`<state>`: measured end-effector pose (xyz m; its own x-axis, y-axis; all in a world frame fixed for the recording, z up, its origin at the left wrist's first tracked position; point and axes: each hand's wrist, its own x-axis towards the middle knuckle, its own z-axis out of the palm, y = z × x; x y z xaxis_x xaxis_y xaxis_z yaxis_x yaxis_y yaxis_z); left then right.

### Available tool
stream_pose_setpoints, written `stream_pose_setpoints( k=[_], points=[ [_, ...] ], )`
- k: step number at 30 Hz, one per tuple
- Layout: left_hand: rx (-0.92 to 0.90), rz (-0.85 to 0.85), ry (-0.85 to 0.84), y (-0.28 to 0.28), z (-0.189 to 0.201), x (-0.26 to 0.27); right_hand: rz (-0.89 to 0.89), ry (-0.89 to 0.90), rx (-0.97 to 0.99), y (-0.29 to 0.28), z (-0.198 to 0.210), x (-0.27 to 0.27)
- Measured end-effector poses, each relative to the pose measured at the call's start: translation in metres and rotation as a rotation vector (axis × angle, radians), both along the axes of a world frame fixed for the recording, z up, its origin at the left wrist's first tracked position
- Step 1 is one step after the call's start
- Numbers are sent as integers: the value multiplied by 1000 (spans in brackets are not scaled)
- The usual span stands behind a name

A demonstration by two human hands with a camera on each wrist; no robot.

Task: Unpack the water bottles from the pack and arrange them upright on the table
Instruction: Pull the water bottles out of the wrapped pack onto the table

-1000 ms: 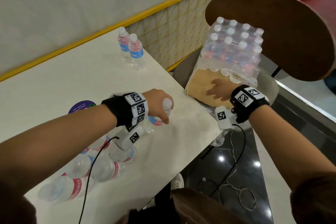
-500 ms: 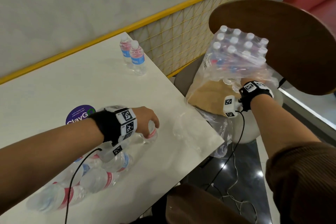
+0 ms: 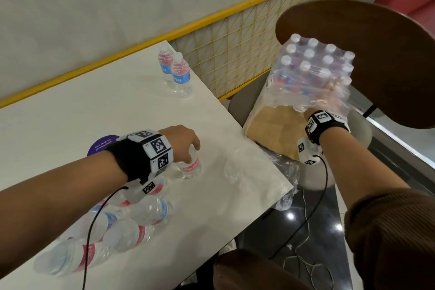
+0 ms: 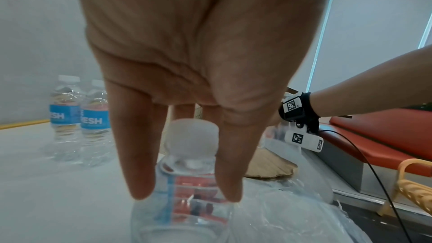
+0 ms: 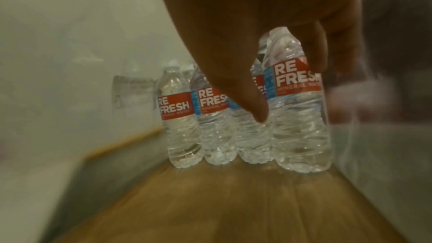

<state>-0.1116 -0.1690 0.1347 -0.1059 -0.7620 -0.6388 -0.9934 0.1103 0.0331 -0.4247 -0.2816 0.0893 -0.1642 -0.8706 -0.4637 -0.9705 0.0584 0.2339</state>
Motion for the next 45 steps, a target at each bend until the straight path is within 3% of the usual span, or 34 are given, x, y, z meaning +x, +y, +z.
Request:
stream_pose_setpoints(
  k=[10,15,19,20,22,24,26,28,31,34,41,43,45],
  points=[
    [13,29,27,-1,-1,3,-22,75,59,-21,-2,5],
    [13,-96,-13,-4,1,-14,-109,-15,-16,-44,-15,-6],
    [-136,-150,174,-17,9,-60,-24,22,2,-7,-3,9],
    [-155,-157,220,-24,10,-74,24,0,30,-19,-16,2],
    [-183,-167,283,-42,8,-100,-107,-128,-12,-30,-23,-7],
    [-191,-159,311,-59,3,-119,-307,-401,-40,-42,-23,-11],
    [-185,-154,303,-74,-3,-133,-324,-450,-97,-49,-17,-19],
    [-167,-147,278,-84,-9,-142,-471,-594,-180,-55,-11,-25],
    [-145,-133,231,-93,-16,-146,-449,-564,-218,-53,-6,-31],
    [-145,-133,259,-95,-18,-148,-591,-850,-217,-57,-5,-26],
    [-191,-84,371,-92,-24,-131,-427,-713,-247,-29,-20,-3],
    [-199,-82,438,-86,-29,-123,-327,-674,-223,-5,-12,6],
    [-220,-88,528,-77,-31,-117,-234,-686,-329,22,3,16]
  ],
)
